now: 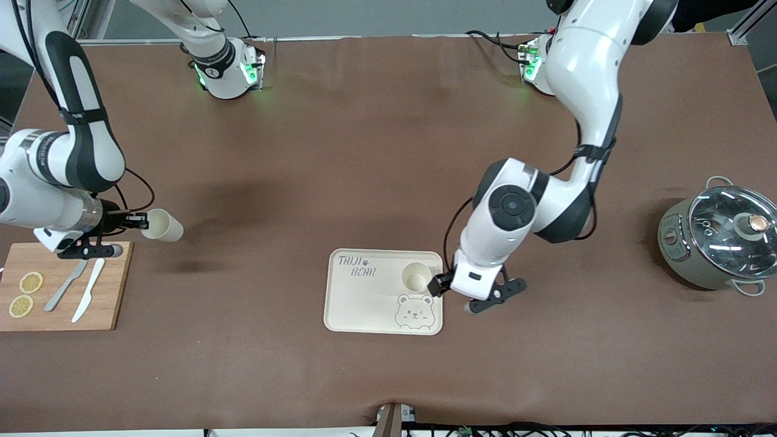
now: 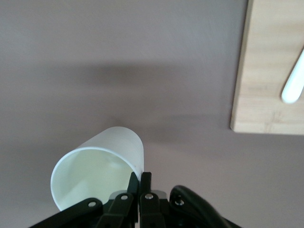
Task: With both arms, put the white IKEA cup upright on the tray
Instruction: 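Set the cup on the tray with the left gripper while the right lifts, then carry the second cup with the right gripper and lower it beside the first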
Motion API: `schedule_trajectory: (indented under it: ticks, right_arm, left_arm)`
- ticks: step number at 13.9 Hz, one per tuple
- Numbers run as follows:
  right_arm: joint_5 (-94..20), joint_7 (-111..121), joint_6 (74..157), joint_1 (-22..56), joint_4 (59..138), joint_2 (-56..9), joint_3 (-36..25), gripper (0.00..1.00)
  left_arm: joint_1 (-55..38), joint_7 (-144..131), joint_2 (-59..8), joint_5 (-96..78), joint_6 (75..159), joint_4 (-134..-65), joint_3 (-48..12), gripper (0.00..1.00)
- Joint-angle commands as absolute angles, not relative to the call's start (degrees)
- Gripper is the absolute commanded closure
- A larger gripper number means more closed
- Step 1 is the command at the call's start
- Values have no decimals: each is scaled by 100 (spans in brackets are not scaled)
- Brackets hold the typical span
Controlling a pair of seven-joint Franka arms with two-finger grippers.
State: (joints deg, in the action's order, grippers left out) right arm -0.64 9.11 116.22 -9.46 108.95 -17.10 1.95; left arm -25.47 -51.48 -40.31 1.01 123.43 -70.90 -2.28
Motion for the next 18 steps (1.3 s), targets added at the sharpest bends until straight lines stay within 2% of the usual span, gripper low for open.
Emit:
schedule_trajectory:
  ticks: [1, 5, 7, 13, 18]
  right_arm:
    - [-280, -5, 11461, -293, 10434, -1793, 193, 100]
    - [-413, -1640, 11461, 771, 9670, -2266, 193, 100]
    - [-675, -2378, 11470, 1184, 9283, -2565, 185, 100]
    - [-800, -4638, 11540, 2221, 8123, -3584, 185, 100]
    - [-870, -5194, 11558, 2820, 7357, -4288, 176, 100]
  left_arm:
    - [-2427, -4451, -3412, 193, 11797, -7260, 113, 0]
    - [-1611, -3010, -2884, 220, 11049, -7277, 149, 0]
    - [-1258, -2341, -2682, 220, 10934, -7277, 141, 0]
    - [-336, -1109, -2137, 220, 10354, -7277, 132, 0]
    - [105, -158, -1671, 176, 9688, -7277, 123, 0]
